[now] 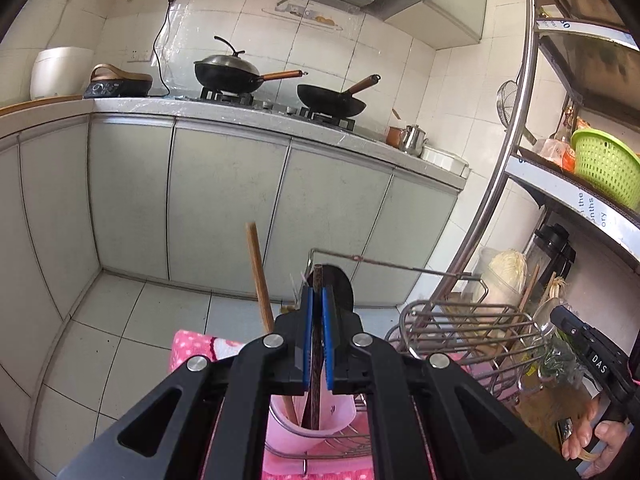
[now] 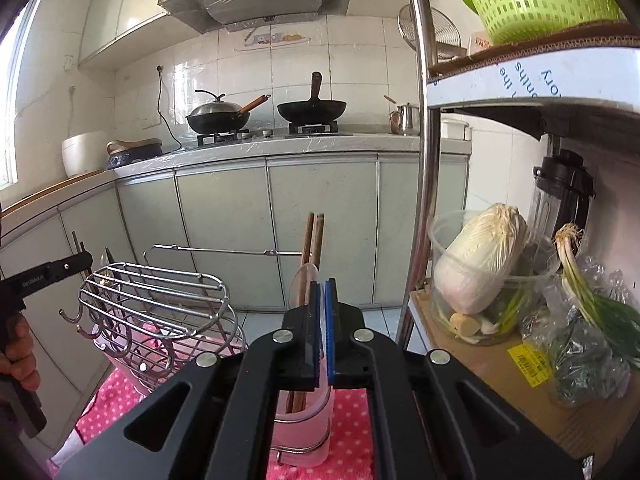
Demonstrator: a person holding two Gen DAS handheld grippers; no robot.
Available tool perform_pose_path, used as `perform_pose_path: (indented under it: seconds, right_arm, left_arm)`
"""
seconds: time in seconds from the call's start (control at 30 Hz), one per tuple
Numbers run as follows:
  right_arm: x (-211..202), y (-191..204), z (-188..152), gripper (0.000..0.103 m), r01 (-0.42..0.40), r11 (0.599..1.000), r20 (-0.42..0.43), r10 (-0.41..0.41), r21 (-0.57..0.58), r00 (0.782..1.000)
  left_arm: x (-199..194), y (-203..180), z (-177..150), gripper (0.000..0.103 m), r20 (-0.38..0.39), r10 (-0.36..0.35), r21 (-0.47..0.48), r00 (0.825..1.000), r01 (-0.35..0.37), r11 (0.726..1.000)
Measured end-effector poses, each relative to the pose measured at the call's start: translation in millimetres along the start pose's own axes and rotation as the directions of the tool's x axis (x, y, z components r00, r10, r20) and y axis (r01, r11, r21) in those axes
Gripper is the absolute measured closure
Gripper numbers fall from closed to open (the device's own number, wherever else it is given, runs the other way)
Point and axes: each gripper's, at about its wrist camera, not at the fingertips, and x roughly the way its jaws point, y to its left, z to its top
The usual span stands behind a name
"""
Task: Organize utensils
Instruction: 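Release the black stick into the pink cup with the left tool while the right tool releases the spoon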
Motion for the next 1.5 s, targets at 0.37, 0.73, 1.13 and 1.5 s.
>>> perform_pose_path:
  seconds: [0.37, 0.73, 1.13, 1.5]
  right_arm:
    - [13, -7, -19, 0.100, -0.042, 0.998, -0.089, 0.046, 0.042, 0.995]
    - [20, -1, -25, 0.099, -0.061, 0.997, -0.135, 0.065, 0.036, 0.989]
    - [39, 8, -15, 0.090, -0.111, 0.993, -0.211, 0.119, 0.050, 0.970]
    - [20, 3, -15, 0.078, -0.115, 0.991, -0.189, 0.127, 0.074, 0.974]
  left_arm:
    - [16, 3, -23, 0.099, -0.087, 0.026, -0.001, 0.996, -0.026, 1.000]
    - [13, -6, -23, 0.098, -0.104, 0.027, 0.018, 0.994, -0.025, 1.000]
    - [2, -15, -8, 0.068, -0.069, 0.028, 0.020, 0.997, -0.027, 0.999]
    - [-15, -16, -8, 0.067, -0.057, 0.014, 0.015, 0.998, -0.013, 1.000]
